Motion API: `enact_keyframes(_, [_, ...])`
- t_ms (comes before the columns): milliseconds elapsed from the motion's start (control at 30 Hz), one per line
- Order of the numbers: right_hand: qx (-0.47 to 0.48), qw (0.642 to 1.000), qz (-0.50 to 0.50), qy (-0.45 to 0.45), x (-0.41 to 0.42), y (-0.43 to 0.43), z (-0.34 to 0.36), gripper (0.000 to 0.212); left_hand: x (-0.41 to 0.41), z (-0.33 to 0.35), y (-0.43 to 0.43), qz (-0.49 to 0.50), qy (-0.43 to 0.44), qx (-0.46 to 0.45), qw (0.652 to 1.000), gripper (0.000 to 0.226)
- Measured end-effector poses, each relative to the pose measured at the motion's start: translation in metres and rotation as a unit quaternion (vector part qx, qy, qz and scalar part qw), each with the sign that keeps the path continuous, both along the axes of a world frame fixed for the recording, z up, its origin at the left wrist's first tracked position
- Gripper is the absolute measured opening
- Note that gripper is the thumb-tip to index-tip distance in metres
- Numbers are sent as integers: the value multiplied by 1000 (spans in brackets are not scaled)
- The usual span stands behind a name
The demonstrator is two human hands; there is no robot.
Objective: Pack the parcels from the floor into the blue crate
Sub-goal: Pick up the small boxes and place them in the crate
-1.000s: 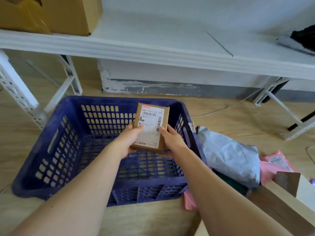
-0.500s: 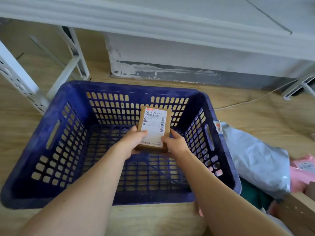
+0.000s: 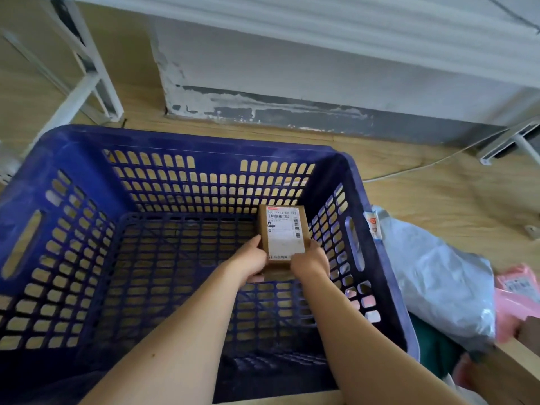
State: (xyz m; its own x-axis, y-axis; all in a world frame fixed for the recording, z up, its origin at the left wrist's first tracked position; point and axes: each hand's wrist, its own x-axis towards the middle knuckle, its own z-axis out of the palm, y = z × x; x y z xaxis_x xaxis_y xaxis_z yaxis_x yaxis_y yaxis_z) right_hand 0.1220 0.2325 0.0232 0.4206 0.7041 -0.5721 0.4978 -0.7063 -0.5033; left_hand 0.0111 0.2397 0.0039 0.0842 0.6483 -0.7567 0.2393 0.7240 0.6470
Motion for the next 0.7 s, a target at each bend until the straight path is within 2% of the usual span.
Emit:
enact_keyframes(133, [-15, 999, -5, -32, 0, 3, -3, 49, 7, -5, 2, -23, -23, -63, 997, 62])
enact_keyframes(300, [8, 997, 26, -74, -6, 3, -2, 47, 17, -14, 12, 10, -63, -36, 997, 68])
enact_keyframes(433, [25, 998, 38, -35, -8, 1, 3, 52, 25, -13, 9, 25, -96, -44, 994, 70])
enact_keyframes(600, [44, 998, -1, 37, -1, -4, 15, 47, 22, 0, 5, 3, -37, -33, 999, 66])
enact_keyframes(700, [71, 996, 19, 46, 2, -7, 24, 48, 21, 9, 2, -23, 3, -18, 1000, 66])
